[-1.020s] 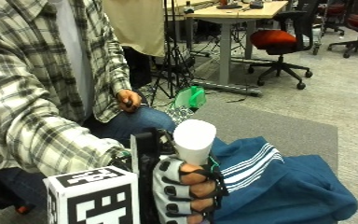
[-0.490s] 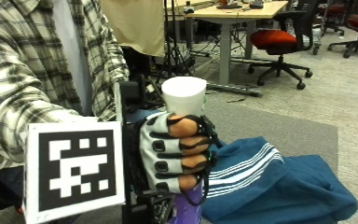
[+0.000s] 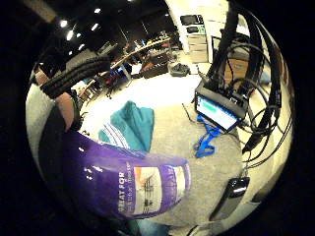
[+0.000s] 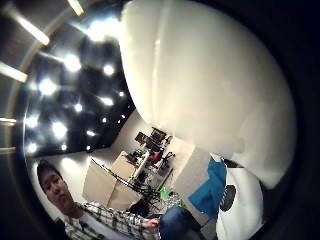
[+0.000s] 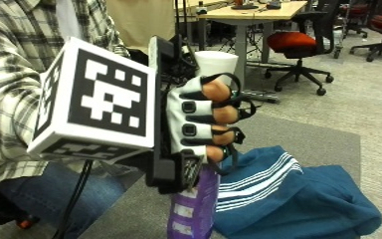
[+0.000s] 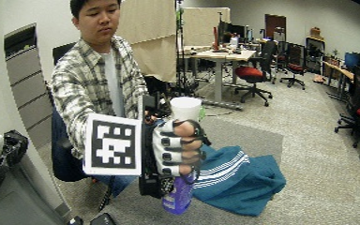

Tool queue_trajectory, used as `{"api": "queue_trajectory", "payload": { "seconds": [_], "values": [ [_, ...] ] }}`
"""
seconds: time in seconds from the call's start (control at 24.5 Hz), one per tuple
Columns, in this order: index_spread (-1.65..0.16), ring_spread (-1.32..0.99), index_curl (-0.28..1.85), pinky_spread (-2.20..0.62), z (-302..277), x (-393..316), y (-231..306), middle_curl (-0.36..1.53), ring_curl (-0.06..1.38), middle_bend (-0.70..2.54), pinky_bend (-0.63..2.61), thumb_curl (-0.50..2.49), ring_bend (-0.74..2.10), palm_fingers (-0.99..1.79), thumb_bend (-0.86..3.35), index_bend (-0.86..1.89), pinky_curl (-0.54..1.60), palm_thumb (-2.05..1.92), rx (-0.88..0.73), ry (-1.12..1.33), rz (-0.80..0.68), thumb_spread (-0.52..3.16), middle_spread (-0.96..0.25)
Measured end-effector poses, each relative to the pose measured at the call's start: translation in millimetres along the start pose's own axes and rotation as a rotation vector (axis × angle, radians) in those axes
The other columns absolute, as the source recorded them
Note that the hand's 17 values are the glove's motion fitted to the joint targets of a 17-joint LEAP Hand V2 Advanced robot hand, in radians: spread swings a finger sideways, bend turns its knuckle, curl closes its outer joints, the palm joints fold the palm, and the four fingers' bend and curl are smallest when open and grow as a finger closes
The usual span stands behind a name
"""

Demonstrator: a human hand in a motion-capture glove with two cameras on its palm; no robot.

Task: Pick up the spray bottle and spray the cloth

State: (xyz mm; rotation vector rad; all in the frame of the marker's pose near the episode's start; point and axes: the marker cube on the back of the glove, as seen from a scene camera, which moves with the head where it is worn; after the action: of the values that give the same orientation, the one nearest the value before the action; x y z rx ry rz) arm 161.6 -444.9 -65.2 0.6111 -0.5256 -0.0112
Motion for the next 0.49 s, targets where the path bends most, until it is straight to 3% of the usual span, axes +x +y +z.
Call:
{"api": "queue_trajectory", "payload": {
  "seconds": [0.49],
  "values": [
    [-0.29, -0.21, 0.45, -0.15, 43.7, -41.8, -5.4, 0.54, 0.47, 0.46, 0.56, 0.72, 0.59, 1.19, -0.03, 0.16, 0.39, 1.15, -0.248, 0.260, -0.204, 0.26, -0.18]
  ]
}}
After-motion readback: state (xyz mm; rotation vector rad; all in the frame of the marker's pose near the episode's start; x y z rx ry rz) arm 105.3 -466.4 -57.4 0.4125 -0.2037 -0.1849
